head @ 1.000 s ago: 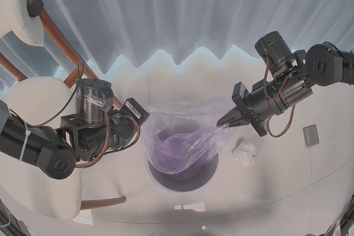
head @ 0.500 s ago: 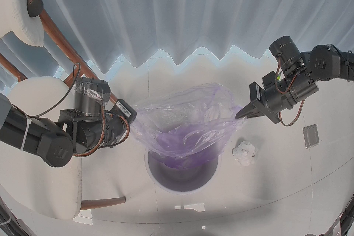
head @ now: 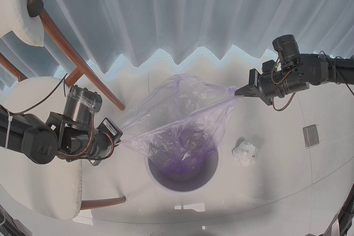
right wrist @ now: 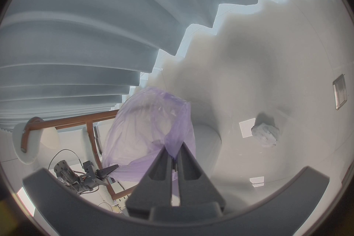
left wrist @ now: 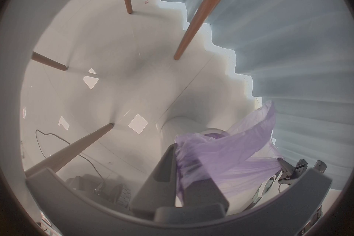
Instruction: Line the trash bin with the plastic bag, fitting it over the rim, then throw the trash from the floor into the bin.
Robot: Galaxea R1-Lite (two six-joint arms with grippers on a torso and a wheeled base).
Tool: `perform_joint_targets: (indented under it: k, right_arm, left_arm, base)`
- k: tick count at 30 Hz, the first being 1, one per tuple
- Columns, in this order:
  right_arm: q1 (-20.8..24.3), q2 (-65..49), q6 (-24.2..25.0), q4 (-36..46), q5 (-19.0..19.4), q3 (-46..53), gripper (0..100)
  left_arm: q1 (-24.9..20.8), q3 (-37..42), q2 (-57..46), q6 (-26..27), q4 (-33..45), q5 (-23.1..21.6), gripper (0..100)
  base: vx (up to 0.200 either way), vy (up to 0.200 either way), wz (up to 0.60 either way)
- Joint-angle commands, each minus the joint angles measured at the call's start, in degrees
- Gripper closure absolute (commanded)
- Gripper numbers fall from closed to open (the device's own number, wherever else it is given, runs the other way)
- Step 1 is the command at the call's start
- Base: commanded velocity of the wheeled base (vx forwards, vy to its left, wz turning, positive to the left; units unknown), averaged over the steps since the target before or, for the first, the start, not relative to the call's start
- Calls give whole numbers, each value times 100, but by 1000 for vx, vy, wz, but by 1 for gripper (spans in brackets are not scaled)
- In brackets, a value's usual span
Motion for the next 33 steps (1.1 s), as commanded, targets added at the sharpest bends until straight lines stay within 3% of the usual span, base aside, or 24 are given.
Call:
perform_joint_targets:
  k: [1,12,16,26,28,33]
  right_arm:
    - [-107,315,0,-342,-23,320,100]
    - [34,122,0,-509,-41,1585,100]
    - [69,-72,9,-843,-32,2288,100]
    - [78,-247,27,-1827,-32,3747,100]
    - [78,-274,35,-2135,-32,4160,100]
    - [227,-397,44,-2565,-32,4820,100]
  left_arm:
    - [114,47,275,-2,49,15,100]
    - [-132,319,776,77,75,59,100]
    - [-334,671,882,139,58,59,100]
    - [-325,803,1313,191,67,94,100]
    - [-343,847,1436,200,49,305,100]
    - [-607,899,1392,218,14,349,100]
  base:
    - [0,0,0]
    - [0,0,0]
    - [0,0,0]
    - [0,0,0]
    - [0,0,0]
    - [0,0,0]
